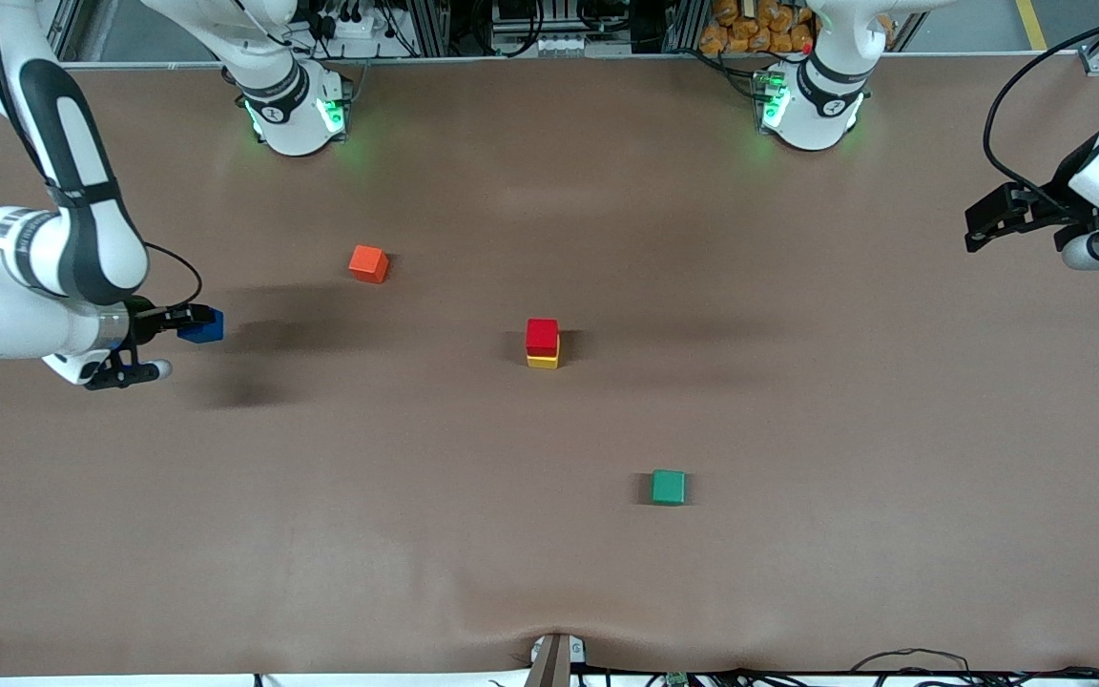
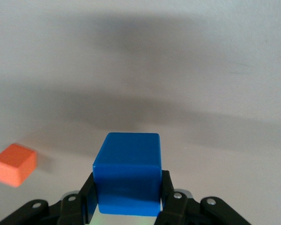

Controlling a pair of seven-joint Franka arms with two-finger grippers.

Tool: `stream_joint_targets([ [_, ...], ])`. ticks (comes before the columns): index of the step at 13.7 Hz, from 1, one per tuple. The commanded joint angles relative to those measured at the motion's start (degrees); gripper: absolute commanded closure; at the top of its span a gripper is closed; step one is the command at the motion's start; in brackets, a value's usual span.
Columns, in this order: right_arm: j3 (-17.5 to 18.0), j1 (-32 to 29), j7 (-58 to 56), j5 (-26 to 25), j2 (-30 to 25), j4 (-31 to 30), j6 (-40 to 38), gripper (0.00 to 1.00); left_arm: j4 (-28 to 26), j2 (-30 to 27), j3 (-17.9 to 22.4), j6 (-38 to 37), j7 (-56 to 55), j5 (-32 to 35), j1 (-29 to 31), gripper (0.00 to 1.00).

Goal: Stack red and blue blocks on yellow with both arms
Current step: 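Close the right gripper on the blue cube and lift it, then carry the blue cube with the right gripper over the red cube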

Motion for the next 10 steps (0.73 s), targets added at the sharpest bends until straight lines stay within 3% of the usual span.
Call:
stream_joint_targets([
  [1,-0.16,3.9,-0.29,1.64,-0.18,6.1,-6.89,1.0,-2.09,-2.18,0.0,0.98,1.04,-1.99,-0.18,0.0],
  [4,-0.16,9.0,0.32,2.34,-0.18,10.68,-10.42,1.0,-2.27,-2.26,0.0,0.98,1.04,-2.17,-0.09,0.0],
  [10,-0.16,18.92,12.6,6.12,0.17,15.87,-10.08,1.0,-2.36,-2.35,0.17,0.98,1.48,-2.09,0.17,0.0],
])
